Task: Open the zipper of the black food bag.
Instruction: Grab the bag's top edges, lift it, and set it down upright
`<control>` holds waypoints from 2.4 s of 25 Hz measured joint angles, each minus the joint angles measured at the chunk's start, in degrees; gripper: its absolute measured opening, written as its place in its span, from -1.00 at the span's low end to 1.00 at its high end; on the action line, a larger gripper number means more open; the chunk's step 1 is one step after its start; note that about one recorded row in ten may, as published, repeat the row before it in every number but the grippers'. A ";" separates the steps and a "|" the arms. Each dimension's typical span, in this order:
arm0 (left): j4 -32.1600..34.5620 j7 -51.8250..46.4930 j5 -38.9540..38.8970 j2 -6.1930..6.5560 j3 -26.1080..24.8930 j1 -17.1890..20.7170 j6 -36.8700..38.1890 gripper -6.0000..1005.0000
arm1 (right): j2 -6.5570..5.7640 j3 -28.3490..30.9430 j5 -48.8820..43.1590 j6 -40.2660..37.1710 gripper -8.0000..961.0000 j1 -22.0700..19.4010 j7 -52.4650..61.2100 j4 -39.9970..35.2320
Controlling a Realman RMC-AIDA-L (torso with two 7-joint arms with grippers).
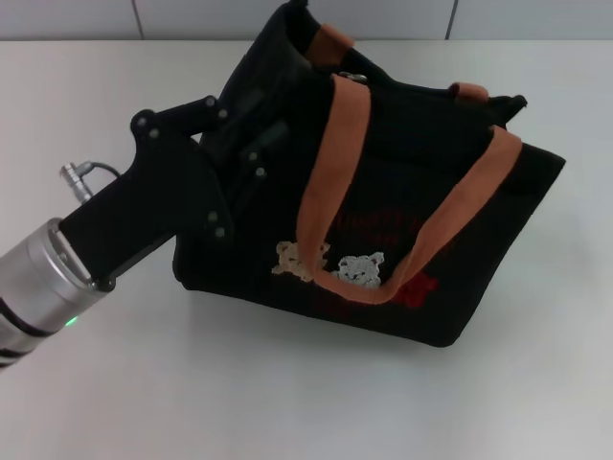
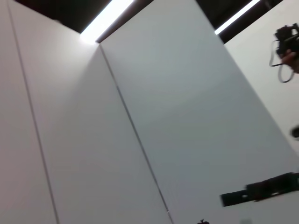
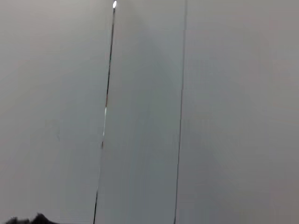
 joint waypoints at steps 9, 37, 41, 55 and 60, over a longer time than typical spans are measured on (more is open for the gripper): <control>1.58 -1.70 0.01 -0.09 0.85 -1.85 1.12 -0.59 | 0.24 -14.53 0.27 9.51 0.74 3.95 2.39 -8.77; 1.82 -1.76 -0.10 -0.16 1.00 -1.89 2.42 -0.63 | 0.54 -44.26 -5.96 25.27 0.74 3.55 -3.94 -10.84; 1.93 -1.76 -0.12 -0.20 1.00 -1.96 2.57 -0.72 | 0.65 -45.80 -6.04 25.86 0.74 2.55 -4.29 -12.77; 1.83 -1.36 -0.50 -0.17 0.45 0.00 4.19 -0.99 | 0.43 -42.78 3.96 25.37 0.74 -2.74 -4.78 -14.10; 2.08 -1.22 -0.67 -0.03 -0.30 2.86 5.36 -0.99 | 0.41 -40.74 8.93 24.76 0.74 -4.56 -5.82 -11.69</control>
